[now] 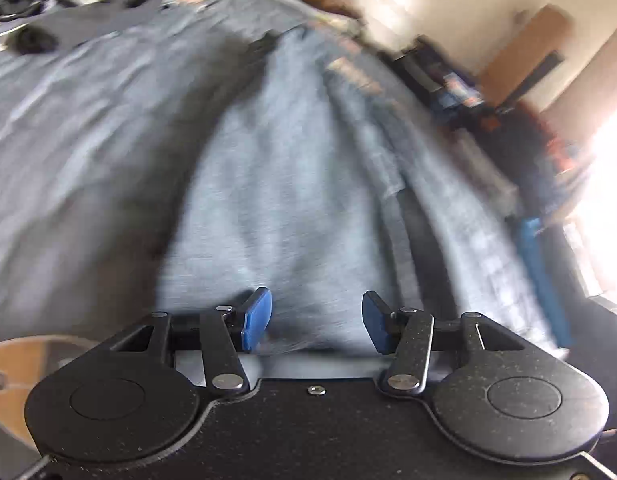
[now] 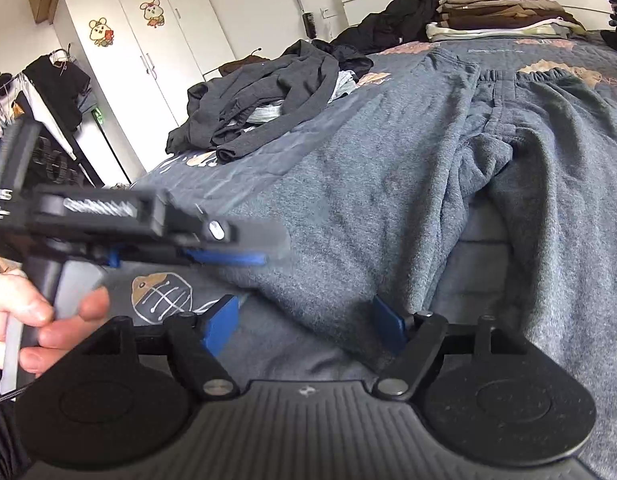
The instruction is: Fold clothes
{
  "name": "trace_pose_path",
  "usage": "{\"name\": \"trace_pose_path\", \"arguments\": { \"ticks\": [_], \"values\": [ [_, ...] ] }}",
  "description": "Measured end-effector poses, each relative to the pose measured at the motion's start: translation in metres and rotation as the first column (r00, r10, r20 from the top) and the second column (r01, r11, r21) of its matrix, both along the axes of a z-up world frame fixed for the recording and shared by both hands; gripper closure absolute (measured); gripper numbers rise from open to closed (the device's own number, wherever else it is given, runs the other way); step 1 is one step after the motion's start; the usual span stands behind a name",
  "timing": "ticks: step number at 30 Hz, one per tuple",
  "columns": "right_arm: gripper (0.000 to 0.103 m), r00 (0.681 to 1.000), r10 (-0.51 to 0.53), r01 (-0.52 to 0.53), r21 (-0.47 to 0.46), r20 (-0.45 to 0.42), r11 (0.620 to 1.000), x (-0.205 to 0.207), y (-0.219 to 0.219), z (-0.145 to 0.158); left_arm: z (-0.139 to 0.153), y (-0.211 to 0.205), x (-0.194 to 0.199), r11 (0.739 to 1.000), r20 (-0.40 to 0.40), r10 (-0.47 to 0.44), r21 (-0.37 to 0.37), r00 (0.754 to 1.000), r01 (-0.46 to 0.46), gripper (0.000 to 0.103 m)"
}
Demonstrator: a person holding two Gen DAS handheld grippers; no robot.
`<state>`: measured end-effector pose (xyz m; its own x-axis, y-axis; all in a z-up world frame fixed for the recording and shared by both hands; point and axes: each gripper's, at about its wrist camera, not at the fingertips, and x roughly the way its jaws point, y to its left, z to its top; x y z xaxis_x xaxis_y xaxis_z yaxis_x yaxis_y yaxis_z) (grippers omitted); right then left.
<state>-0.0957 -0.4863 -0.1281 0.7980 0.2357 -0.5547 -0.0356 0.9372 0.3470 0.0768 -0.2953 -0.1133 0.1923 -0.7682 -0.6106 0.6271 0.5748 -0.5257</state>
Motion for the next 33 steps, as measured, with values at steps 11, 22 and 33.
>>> {"name": "trace_pose_path", "arguments": {
  "ticks": [11,22,33],
  "values": [
    [0.03,1.0,-0.021,0.021,0.033,-0.019,0.999,-0.034,-0.014,0.013,0.038,0.027,-0.013,0.997,0.112,0.058,-0.05,0.992,-0.053,0.05],
    [0.03,0.988,-0.153,0.153,0.0,-0.004,0.988,-0.096,-0.044,0.031,0.051,0.004,-0.058,0.999,0.235,-0.037,0.0,0.971,0.038,0.047],
    [0.03,0.98,-0.201,0.2,-0.095,-0.002,0.975,-0.147,-0.053,0.042,0.047,-0.032,-0.137,0.973,0.314,-0.229,0.074,0.921,0.217,0.047]
  ]
}}
